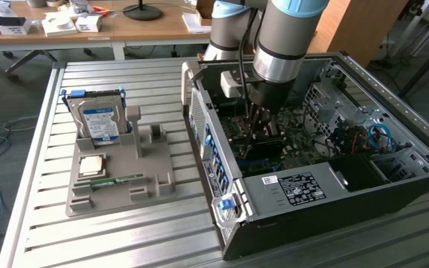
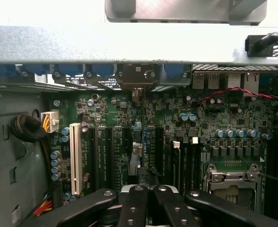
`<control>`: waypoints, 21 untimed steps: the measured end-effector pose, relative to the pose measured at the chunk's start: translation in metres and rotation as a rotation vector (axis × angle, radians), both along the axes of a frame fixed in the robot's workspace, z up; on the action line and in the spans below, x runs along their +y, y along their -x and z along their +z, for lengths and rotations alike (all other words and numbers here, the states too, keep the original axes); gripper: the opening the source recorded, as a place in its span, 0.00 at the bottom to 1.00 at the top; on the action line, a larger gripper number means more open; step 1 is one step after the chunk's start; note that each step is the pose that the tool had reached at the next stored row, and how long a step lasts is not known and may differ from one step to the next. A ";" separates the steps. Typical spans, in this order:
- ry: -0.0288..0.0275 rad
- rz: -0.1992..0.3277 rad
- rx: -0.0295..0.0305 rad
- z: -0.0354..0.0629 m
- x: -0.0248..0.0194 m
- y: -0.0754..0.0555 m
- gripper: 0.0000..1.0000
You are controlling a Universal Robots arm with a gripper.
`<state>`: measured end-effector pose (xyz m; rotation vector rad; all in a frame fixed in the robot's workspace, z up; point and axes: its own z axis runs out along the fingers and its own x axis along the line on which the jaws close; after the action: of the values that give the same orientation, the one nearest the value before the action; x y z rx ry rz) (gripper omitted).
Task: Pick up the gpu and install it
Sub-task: 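Press down on the gpu until it lock into place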
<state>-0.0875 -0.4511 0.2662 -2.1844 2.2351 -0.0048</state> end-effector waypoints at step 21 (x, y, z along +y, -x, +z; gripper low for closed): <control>-0.0019 0.000 -0.0003 -0.0001 -0.0014 0.000 0.11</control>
<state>-0.0874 -0.4525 0.2661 -2.1835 2.2339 -0.0030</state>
